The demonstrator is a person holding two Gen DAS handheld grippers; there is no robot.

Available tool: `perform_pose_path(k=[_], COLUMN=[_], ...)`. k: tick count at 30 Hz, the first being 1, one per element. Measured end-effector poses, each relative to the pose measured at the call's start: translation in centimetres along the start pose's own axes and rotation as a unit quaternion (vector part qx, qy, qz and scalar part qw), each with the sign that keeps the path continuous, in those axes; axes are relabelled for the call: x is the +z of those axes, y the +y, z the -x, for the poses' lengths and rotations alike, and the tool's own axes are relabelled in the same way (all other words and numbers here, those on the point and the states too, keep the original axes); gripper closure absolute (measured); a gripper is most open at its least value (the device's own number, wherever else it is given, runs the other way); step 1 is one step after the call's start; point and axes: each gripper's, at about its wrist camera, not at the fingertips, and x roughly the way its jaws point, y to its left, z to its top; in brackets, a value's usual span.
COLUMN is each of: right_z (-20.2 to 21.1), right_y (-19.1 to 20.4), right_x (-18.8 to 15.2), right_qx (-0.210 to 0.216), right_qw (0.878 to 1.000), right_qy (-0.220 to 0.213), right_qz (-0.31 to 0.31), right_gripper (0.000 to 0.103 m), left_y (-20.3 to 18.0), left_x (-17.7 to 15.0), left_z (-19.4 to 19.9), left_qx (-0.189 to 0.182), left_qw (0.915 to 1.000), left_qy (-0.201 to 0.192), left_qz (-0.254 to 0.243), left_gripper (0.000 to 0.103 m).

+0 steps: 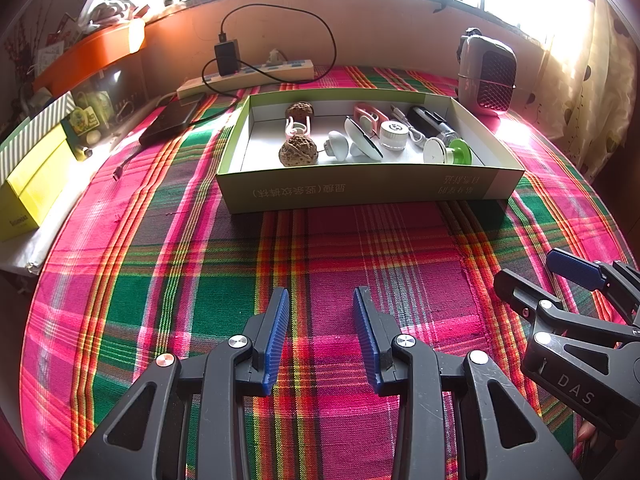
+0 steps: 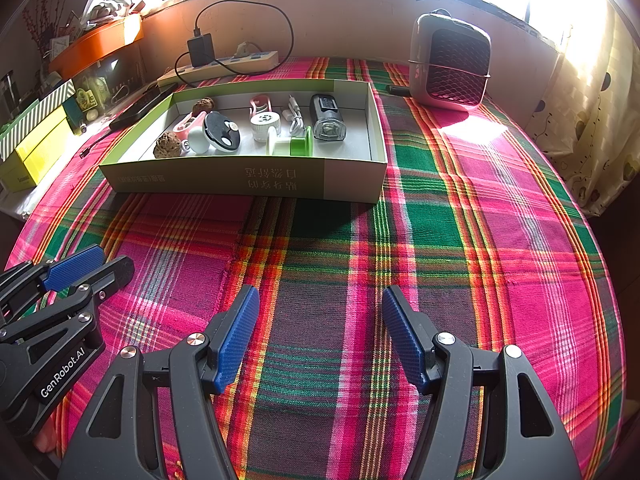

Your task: Organize objects

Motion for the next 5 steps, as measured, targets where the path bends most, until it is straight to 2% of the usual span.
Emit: perform_pose_path(k=[5], right_z=[0.0], right_y=[0.0], right_x=[0.0], right_qx=[0.0], right_qw=[1.0], right_qy=[0.0], right_qz=[0.0], right_gripper=[0.039], left_y=[0.0], left_x=[-0.07], left_z=[0.04], left_qx=[0.0], left_qw=[1.0], left_qy=[0.0], left_qz=[0.0], left_gripper=[0.071])
